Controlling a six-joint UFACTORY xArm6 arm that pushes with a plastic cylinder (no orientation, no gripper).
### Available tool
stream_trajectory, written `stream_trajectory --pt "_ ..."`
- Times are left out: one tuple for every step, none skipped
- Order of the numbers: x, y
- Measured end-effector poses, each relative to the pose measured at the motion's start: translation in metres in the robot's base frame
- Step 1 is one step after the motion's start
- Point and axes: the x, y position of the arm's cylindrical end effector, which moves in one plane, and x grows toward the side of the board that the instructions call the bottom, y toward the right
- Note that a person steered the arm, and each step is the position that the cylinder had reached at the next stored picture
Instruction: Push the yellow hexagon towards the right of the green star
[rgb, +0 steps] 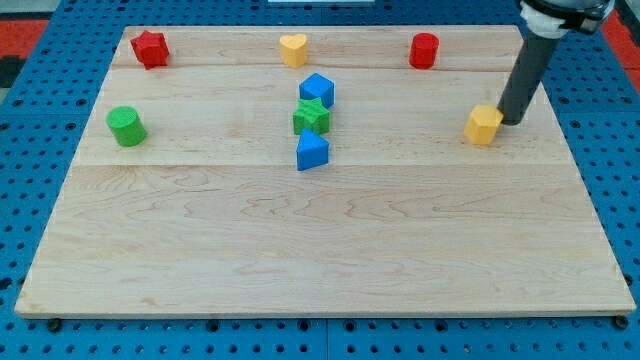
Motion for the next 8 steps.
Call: stream_trajectory --pt "-0.001 -0.030" --pt "-0.011 -0.010" --pt "-0.011 -0.017" --pt "0.001 -0.026" --pt "-0.007 -0.025" --pt "-0.010 -0.031" --pt "-0.036 -0.063" --pt "-0.054 -0.122"
